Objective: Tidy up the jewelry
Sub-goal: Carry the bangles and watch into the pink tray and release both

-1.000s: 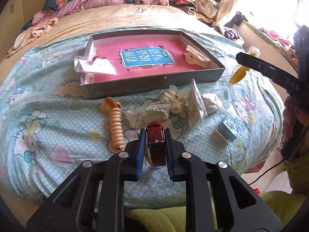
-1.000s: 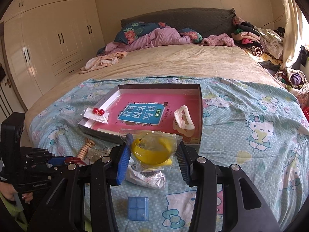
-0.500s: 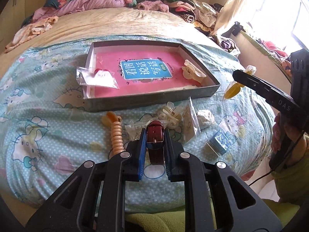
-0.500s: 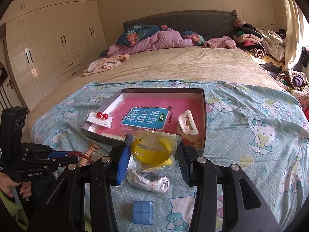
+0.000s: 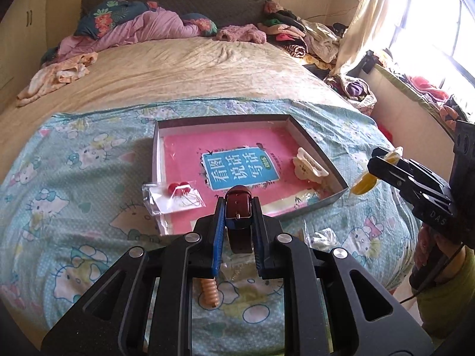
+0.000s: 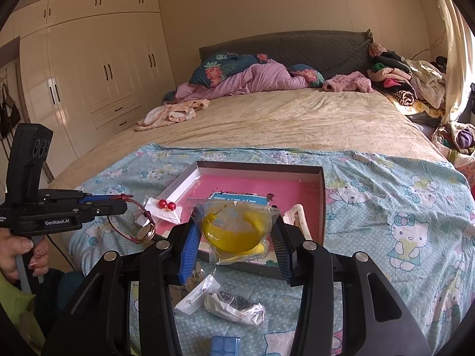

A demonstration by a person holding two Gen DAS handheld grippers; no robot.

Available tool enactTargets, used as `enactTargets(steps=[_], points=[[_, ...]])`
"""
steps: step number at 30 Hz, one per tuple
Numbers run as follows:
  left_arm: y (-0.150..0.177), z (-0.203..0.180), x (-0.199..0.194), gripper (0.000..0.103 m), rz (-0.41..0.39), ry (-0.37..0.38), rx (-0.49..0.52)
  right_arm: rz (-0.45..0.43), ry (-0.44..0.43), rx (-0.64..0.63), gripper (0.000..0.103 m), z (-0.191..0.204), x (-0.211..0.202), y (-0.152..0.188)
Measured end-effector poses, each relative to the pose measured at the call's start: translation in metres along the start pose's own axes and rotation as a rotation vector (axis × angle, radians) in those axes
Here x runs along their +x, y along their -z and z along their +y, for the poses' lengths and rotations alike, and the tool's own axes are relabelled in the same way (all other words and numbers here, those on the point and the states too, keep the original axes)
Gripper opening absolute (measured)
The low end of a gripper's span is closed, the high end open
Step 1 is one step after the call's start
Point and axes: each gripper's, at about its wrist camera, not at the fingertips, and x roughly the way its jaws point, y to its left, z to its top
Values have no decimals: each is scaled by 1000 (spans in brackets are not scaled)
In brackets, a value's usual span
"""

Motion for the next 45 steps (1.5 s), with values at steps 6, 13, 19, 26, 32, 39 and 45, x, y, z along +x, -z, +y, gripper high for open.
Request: enactTargets(steps=[6, 13, 19, 26, 32, 39, 45], points=[[-16, 0, 10, 10, -17, -11, 7, -17, -3, 2, 43, -4, 7, -8], [-30, 3, 27, 10, -20, -6, -7, -12, -3, 5, 43, -8, 15, -13], [-36, 3, 46, 10, 2, 59, -38, 18, -2, 17, 43, -15, 28, -12], [-35, -1, 70, 10, 38, 128, -40, 65, -1, 30, 43, -18, 44, -8], [-31, -2, 86, 10, 63, 167, -30, 111, 1, 40, 43, -20, 59, -4], [-25, 4, 104, 10, 91, 175, -27, 158, 6, 41, 43, -20, 73, -1], [-22, 15, 113, 10, 101, 167, -39, 200, 10, 34, 43, -18, 85, 1]])
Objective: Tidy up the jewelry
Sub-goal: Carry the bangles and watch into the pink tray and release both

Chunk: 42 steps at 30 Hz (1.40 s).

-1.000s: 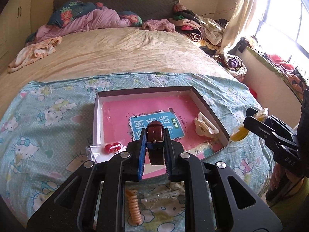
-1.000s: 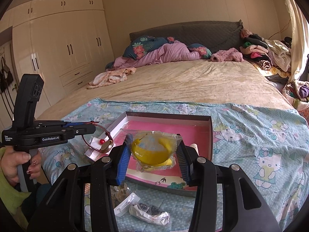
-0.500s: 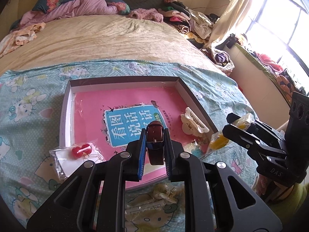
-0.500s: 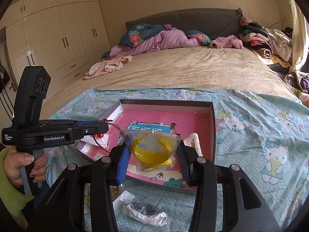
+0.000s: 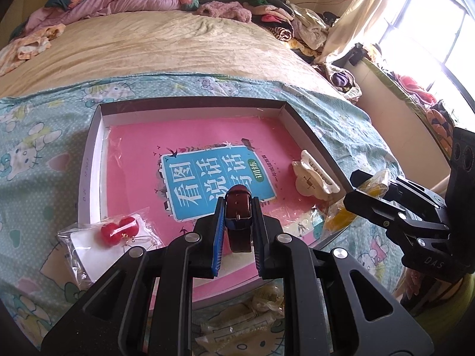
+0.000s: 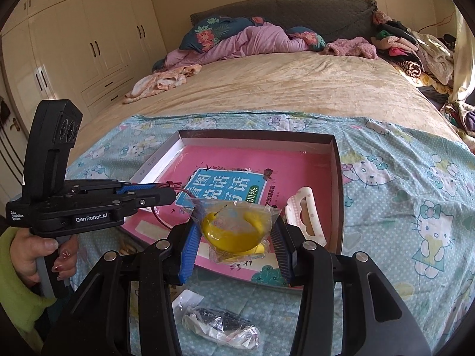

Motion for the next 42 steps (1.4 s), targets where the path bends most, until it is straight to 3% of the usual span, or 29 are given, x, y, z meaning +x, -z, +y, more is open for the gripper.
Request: enactTargets(steps=[17, 21, 31, 34, 42], points=[[2, 27, 1, 11, -4, -32, -26, 84, 17, 17, 43, -2, 40, -3], [4, 35, 0, 23, -6, -51, -36, 94, 17, 13, 44, -2, 49, -5], [8, 39, -9, 30, -21, -103, -4, 129, 17, 22, 46, 0, 76, -11], [9, 41, -11, 30, -26, -111, -1, 140, 11, 35, 49, -1, 79, -10], [9, 42, -15, 34, -35, -97, -9, 119, 5, 66, 71, -3, 69, -8]])
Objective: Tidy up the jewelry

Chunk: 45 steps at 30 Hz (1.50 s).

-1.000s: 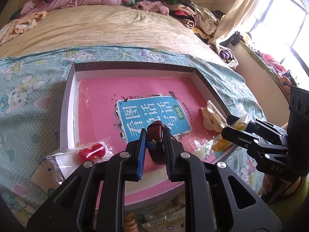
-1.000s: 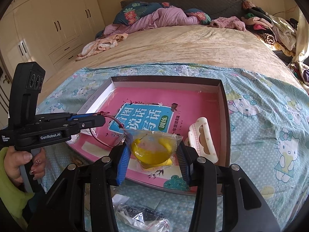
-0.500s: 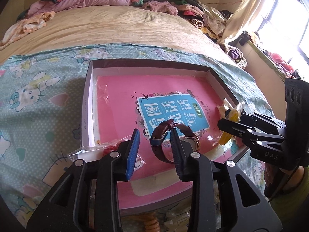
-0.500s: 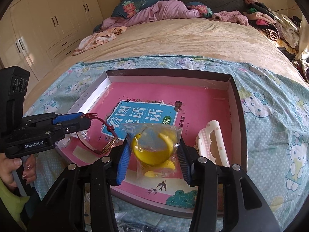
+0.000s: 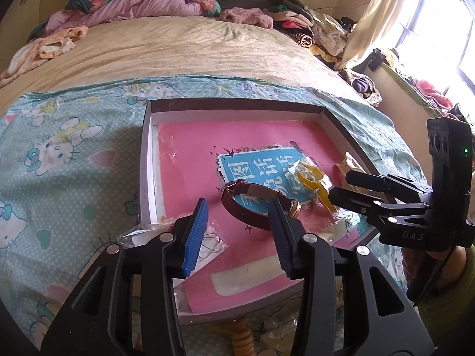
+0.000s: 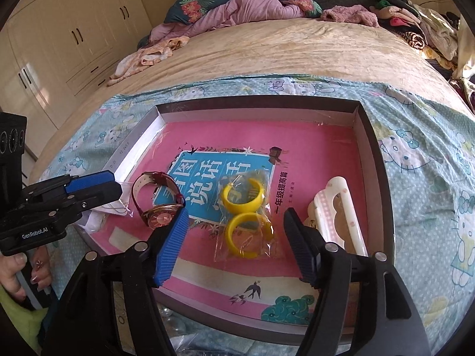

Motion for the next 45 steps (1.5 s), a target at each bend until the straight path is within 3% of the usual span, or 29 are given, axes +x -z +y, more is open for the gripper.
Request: enactTargets(steps=[5, 11, 17, 21, 24, 45], points=[[-1, -2, -7, 37, -10, 9, -9, -48, 1, -5, 84, 2, -19, 1], [-3, -2, -28, 51, -43, -12, -15, -84, -6, 11, 88, 0, -37, 2], [-4, -1, -44, 68, -61, -62, -21, -118, -12, 17, 91, 0, -56, 6], [-5, -6, -56, 93, -82, -87, -19, -138, -8, 13, 92, 1, -68, 9], [-6, -10, -65, 93, -97, -83, -19, -157, -2, 17, 98, -1, -76, 10], [8, -30, -110, 93, -171, -111, -16, -226, -2, -42, 98, 15, -128, 29]])
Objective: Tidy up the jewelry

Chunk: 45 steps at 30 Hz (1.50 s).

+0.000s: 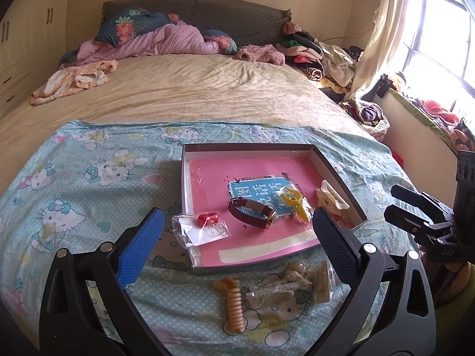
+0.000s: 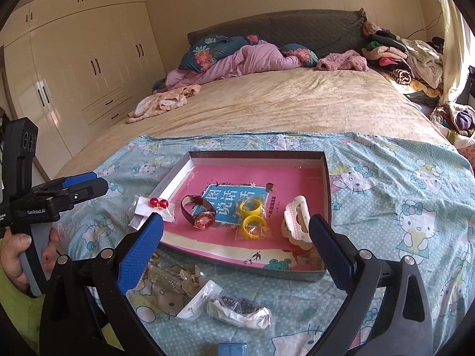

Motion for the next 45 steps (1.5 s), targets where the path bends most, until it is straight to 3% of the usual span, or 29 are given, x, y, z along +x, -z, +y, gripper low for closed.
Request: enactTargets(steps=[17, 34, 45], points=[[25, -16, -22, 93, -20, -23, 47, 25, 5, -18, 98, 9, -22, 27], [56, -20, -23, 93, 29, -25, 34, 63, 7, -17, 98, 10, -30, 49], [80, -18, -13, 93, 78, -66, 46, 104, -1, -24, 98, 13, -26, 65]])
